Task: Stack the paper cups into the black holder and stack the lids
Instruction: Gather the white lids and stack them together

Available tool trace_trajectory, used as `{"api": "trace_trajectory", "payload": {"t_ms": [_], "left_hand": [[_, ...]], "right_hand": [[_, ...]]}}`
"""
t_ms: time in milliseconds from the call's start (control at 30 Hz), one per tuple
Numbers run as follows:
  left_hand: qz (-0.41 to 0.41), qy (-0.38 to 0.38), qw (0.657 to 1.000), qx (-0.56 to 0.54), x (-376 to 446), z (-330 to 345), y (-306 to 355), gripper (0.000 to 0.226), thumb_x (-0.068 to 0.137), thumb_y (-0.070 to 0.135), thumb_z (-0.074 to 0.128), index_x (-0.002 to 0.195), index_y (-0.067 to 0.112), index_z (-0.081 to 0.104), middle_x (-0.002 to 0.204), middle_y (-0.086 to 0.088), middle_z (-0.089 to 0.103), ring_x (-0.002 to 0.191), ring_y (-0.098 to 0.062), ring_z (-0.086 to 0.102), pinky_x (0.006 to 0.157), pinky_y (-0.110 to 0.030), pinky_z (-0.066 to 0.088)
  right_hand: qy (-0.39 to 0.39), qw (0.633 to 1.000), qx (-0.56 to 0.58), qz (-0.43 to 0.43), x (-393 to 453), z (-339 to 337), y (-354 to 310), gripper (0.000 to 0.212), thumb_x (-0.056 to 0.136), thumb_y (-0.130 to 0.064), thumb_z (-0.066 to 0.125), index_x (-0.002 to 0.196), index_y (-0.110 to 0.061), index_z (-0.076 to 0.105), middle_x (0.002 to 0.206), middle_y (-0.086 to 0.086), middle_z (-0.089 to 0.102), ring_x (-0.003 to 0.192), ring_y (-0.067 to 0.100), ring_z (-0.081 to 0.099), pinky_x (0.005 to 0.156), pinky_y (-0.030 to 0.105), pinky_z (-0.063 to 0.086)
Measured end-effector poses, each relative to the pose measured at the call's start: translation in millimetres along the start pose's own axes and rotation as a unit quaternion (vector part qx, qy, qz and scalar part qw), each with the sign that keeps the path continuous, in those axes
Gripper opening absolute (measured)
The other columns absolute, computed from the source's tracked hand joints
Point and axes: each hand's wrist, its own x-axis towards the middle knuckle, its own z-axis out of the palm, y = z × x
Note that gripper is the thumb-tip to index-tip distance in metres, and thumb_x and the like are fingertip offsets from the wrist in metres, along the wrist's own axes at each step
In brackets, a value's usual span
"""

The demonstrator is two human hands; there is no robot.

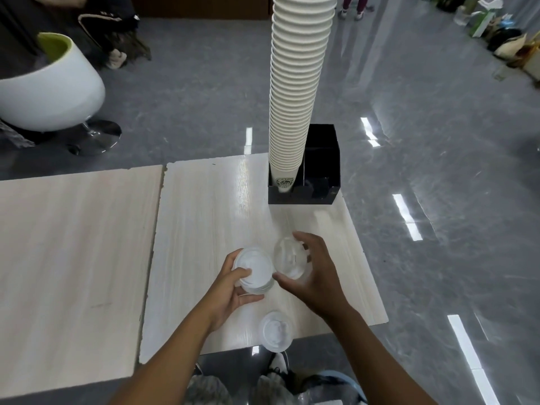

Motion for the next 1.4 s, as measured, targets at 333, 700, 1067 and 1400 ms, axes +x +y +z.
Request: {"api": "trace_trajectory", "payload": {"t_ms": [333, 700, 1067, 1400], "left_hand": [[0.016, -0.025, 0.999, -0.03, -16, 11, 24, 0.045, 0.101, 0.051, 0.053, 0.14, 0.029, 0.06, 0.139, -0.011, 0.064, 0.116, -0.033, 0.071, 0.097, -0.057, 0.058], [0.072, -0.003, 0.991, 0.112, -17, -7, 18, 0.053, 0.099, 0.024, 0.069, 0.134, 0.057, 0.047, 0.142, -0.006, 0.053, 0.124, -0.033, 0.061, 0.095, -0.047, 0.061], [0.163, -0.013, 0.974, 0.156, -27, -12, 18, 0.069, 0.078, 0.063, 0.068, 0.14, 0.065, 0.036, 0.149, 0.014, 0.04, 0.132, -0.018, 0.051, 0.097, -0.03, 0.059], [0.148, -0.003, 0.984, 0.096, -28, -16, 14, 0.052, 0.095, 0.032, 0.071, 0.131, 0.062, 0.047, 0.146, 0.008, 0.049, 0.128, -0.027, 0.058, 0.089, -0.039, 0.063]], "right_hand": [[-0.094, 0.993, -0.055, -0.046, 18, 27, -38, 0.098, 0.07, -0.067, 0.082, 0.15, -0.034, 0.036, 0.149, -0.015, 0.043, 0.134, 0.005, 0.04, 0.114, 0.035, 0.04], [-0.081, 0.99, -0.081, -0.084, 14, 46, -39, 0.085, 0.078, -0.065, 0.076, 0.145, -0.025, 0.044, 0.145, -0.006, 0.049, 0.132, 0.009, 0.044, 0.111, 0.034, 0.043], [-0.045, 0.996, -0.005, -0.071, 9, 52, -45, 0.085, 0.08, -0.049, 0.083, 0.147, -0.023, 0.039, 0.147, -0.012, 0.044, 0.135, 0.009, 0.046, 0.113, 0.028, 0.043], [-0.075, 0.996, -0.028, -0.038, 14, 58, -46, 0.083, 0.082, -0.049, 0.081, 0.149, -0.019, 0.042, 0.149, -0.008, 0.046, 0.135, 0.011, 0.047, 0.112, 0.038, 0.045]]}}
